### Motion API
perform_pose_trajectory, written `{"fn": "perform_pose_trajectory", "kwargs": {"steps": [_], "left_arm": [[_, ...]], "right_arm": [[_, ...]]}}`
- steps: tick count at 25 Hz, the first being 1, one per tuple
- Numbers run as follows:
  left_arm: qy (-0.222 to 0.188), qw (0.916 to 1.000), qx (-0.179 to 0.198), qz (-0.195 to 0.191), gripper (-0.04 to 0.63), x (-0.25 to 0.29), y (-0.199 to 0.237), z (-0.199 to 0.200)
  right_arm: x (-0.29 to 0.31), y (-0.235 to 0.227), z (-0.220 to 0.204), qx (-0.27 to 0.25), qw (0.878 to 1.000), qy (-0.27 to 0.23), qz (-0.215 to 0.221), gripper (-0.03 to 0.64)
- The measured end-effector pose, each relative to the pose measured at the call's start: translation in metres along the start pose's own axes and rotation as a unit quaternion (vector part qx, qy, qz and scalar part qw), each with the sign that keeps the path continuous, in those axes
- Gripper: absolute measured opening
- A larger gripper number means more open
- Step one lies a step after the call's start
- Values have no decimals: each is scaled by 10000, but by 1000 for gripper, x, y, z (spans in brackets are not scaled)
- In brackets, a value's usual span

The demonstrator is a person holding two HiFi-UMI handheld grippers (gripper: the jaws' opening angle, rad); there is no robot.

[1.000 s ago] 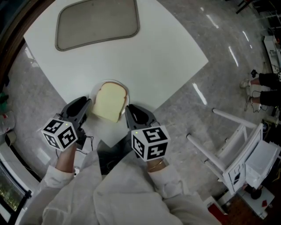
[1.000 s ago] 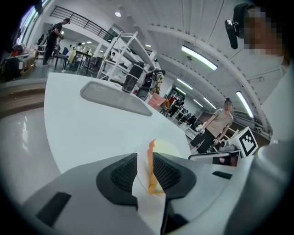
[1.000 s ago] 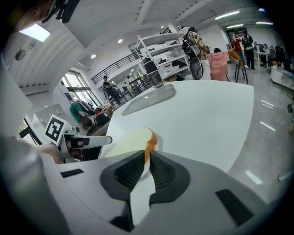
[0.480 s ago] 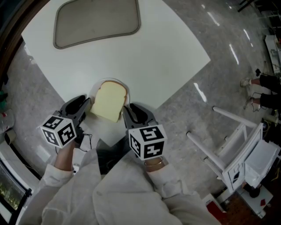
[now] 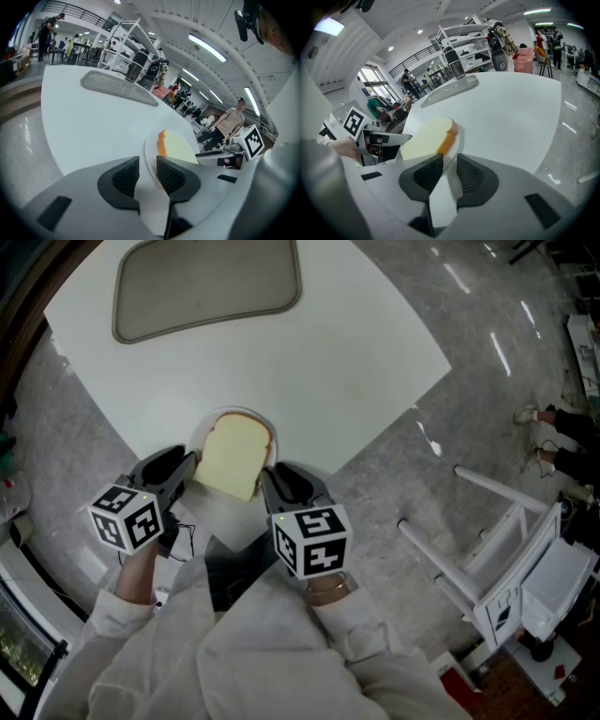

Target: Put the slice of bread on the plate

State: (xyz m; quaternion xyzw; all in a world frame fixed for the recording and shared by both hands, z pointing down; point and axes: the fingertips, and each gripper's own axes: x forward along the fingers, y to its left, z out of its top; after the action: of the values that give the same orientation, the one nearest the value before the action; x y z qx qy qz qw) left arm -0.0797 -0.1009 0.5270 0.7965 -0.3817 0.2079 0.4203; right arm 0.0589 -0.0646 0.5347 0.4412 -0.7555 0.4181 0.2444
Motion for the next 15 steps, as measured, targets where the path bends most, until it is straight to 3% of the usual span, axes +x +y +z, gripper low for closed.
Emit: {"fn": "perform_pose_trajectory", "kwargs": {"steps": [15], "left_arm": [[195, 9998, 34, -66, 97, 2, 0, -1]], "right_arm": [[3, 1, 0, 222, 9997, -49, 132, 78]]}}
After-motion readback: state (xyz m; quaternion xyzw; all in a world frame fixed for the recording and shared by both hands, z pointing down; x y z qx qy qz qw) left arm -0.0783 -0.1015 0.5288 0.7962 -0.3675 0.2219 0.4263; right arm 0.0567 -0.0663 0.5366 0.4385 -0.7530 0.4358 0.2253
